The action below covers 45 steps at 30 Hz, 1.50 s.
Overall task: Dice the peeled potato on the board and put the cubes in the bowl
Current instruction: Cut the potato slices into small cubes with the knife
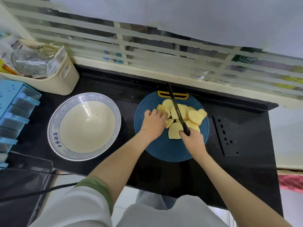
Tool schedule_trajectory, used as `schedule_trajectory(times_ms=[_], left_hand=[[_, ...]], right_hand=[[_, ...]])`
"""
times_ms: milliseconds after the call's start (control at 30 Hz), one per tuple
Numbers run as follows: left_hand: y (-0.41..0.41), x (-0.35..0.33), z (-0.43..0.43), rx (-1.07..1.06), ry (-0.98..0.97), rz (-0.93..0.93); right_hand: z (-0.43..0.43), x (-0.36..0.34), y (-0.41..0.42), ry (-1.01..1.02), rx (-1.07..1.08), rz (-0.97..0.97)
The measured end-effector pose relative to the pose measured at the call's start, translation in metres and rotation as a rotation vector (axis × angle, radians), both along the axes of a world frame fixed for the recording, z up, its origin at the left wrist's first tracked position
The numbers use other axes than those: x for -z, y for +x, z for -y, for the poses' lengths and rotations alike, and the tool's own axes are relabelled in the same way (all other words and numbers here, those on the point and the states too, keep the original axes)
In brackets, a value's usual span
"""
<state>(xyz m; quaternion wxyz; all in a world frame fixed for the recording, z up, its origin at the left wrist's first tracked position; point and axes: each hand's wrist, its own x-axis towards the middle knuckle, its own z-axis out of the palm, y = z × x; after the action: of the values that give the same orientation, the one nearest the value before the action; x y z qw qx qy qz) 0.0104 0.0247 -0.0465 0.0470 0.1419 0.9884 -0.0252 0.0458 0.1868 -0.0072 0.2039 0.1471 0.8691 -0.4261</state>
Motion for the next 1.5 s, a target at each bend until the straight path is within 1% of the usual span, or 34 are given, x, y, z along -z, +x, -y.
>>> schedule_trajectory(times_ms=[67, 133, 167, 233, 267, 333, 433, 567, 633, 700, 767, 800, 833, 900, 1033, 1133, 1200, 1233, 1300, 1367, 1400, 1500], left_hand=[[-0.003, 0.001, 0.002, 0.011, -0.021, 0.017], [-0.005, 0.002, 0.004, -0.005, -0.008, -0.008], [-0.006, 0.003, 0.007, -0.029, 0.022, -0.026], [-0.005, 0.007, 0.013, -0.101, 0.145, -0.030], [-0.005, 0.007, 0.015, -0.139, 0.185, -0.002], [-0.003, 0.007, 0.021, -0.171, 0.214, -0.010], [-0.004, 0.000, 0.029, -0.121, 0.184, -0.003], [-0.010, -0.007, 0.031, -0.045, 0.050, -0.095], [-0.012, -0.008, 0.026, -0.014, 0.065, -0.017], [-0.016, -0.007, 0.020, 0.021, 0.106, 0.014], [-0.018, -0.011, 0.016, 0.079, 0.100, 0.003], [-0.019, -0.009, 0.013, 0.099, 0.073, -0.036], [-0.020, -0.005, 0.013, 0.095, 0.057, -0.081], [-0.021, -0.002, 0.013, 0.080, 0.032, -0.070], [-0.020, 0.004, 0.011, 0.072, 0.024, 0.052], [-0.018, 0.000, 0.013, 0.037, 0.010, 0.055], [-0.017, -0.005, 0.015, 0.037, 0.035, 0.057], [-0.017, -0.006, 0.016, 0.025, 0.054, 0.042], [-0.015, -0.008, 0.018, -0.022, 0.072, -0.091], [-0.017, -0.011, 0.020, -0.079, 0.044, -0.197], [-0.019, -0.010, 0.022, -0.112, 0.040, -0.208], [-0.025, -0.007, 0.026, -0.097, 0.052, -0.094]], right_hand=[[0.002, 0.001, -0.004, -0.011, 0.006, 0.000], [0.004, 0.001, -0.006, -0.016, 0.003, -0.007], [0.006, 0.002, -0.008, -0.014, -0.002, -0.011], [0.008, 0.003, -0.010, -0.018, -0.001, -0.012], [0.009, 0.003, -0.012, -0.027, 0.006, -0.008], [0.011, 0.003, -0.013, -0.040, 0.017, 0.002], [0.014, 0.003, -0.015, -0.059, 0.029, 0.000], [0.016, 0.004, -0.017, -0.061, 0.033, -0.013], [0.016, 0.004, -0.018, -0.064, 0.036, -0.013], [0.015, 0.004, -0.018, -0.067, 0.042, -0.015], [0.014, 0.003, -0.017, -0.070, 0.048, -0.017], [0.012, 0.004, -0.016, -0.074, 0.054, -0.018], [0.011, 0.004, -0.016, -0.078, 0.061, -0.018], [0.008, 0.005, -0.015, -0.084, 0.074, -0.017], [0.003, 0.004, -0.012, -0.090, 0.086, -0.012], [0.001, 0.004, -0.010, -0.085, 0.083, -0.013], [0.000, 0.004, -0.009, -0.084, 0.083, -0.009], [0.000, 0.005, -0.009, -0.085, 0.084, -0.009], [0.001, 0.004, -0.010, -0.077, 0.083, -0.006], [0.001, 0.002, -0.010, -0.074, 0.079, -0.005], [0.001, 0.001, -0.009, -0.073, 0.073, -0.006], [-0.002, 0.000, -0.005, -0.060, 0.048, 0.001]])
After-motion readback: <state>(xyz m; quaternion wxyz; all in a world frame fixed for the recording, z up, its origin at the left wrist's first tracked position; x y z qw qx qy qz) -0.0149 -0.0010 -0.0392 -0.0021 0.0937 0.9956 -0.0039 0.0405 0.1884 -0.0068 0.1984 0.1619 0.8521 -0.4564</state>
